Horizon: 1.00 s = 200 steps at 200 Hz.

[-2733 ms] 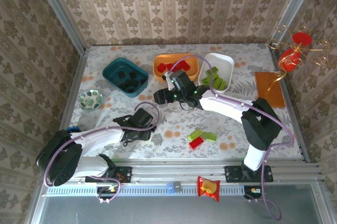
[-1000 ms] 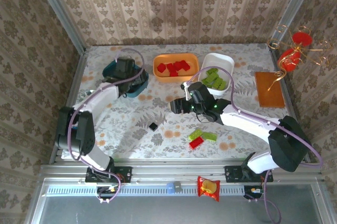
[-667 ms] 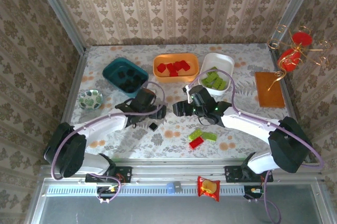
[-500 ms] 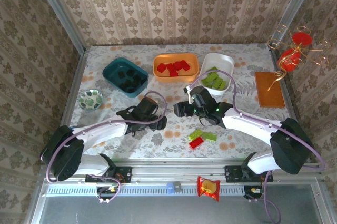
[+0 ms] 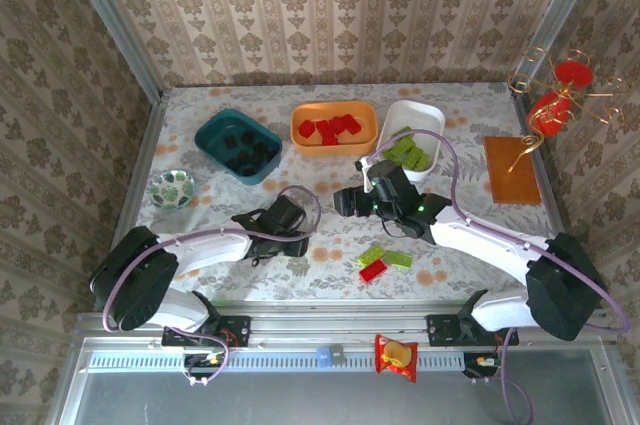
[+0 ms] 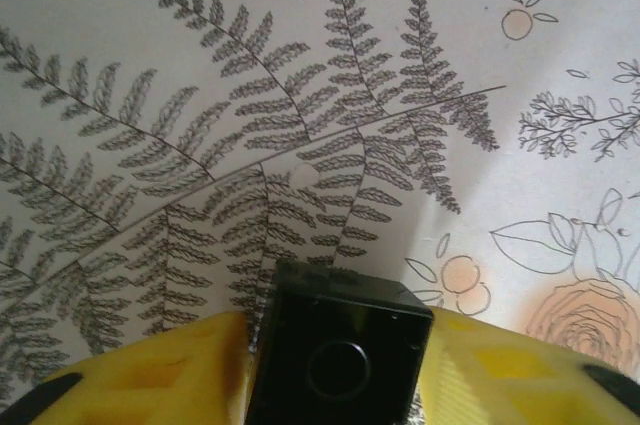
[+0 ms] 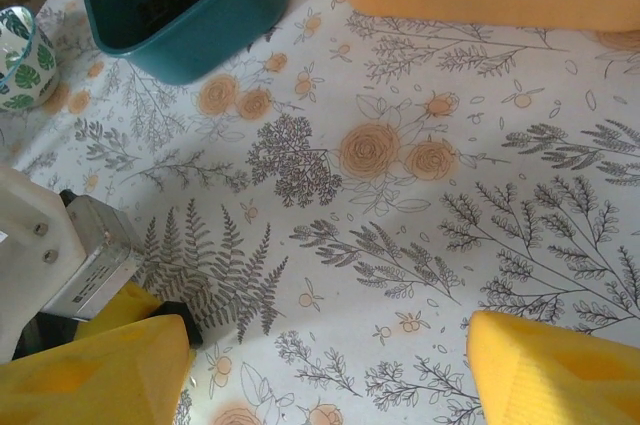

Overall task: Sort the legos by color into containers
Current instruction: Pick up the lego from the middle-left of the table, then place the lego in the container.

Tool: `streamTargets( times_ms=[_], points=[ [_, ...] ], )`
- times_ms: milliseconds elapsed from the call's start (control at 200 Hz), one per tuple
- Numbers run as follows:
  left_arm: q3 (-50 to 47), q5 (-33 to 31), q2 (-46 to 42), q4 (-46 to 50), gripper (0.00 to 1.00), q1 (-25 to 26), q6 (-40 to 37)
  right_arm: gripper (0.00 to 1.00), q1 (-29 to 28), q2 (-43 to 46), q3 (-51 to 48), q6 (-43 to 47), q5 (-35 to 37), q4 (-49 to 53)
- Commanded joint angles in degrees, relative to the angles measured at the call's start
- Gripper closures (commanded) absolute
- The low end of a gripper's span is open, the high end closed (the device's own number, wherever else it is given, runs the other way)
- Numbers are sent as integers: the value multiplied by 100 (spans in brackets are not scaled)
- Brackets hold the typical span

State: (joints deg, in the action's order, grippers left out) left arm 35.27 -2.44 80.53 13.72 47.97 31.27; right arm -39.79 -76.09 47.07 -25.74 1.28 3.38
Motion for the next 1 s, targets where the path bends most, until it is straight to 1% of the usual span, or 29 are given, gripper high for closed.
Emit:
streamTargets(
  times_ms=[0, 150, 265, 325, 425, 540, 625, 650, 735, 885, 995],
  points=[
    [15, 16, 14, 43, 60, 36, -24, 25, 57, 133, -73, 16, 188, 141],
    [103, -79, -156, 169, 65, -13, -54, 25, 104, 112, -59, -17, 188, 123],
    [307, -181, -486, 364, 66, -245, -163, 25, 114, 97, -44, -21, 162, 119],
    [411, -224, -723, 378, 66, -519, -238, 25, 116, 89, -32, -28, 154, 126],
    [612, -196, -1020, 239, 67, -1137, -319, 25, 121, 73, -18, -39, 145, 128],
    [975, -402, -1050, -27, 67, -1734, -440, 25, 121, 69, -22, -63, 140, 144],
    [1245, -587, -828, -304, 67, -2137, -441, 25, 123, 77, -22, -72, 161, 164],
    [1317, -574, -734, -404, 68, -2421, -402, 25, 121, 78, -30, -73, 162, 170],
    [1547, -495, -295, -786, 68, -2884, -251, 25, 129, 82, -22, -72, 187, 206],
    [2182, -517, 611, -915, 69, -3312, -261, 25, 129, 131, -31, -73, 197, 265],
    [2535, -461, 1103, -965, 69, -3462, -305, 25, 134, 201, -82, -72, 241, 312]
  ],
)
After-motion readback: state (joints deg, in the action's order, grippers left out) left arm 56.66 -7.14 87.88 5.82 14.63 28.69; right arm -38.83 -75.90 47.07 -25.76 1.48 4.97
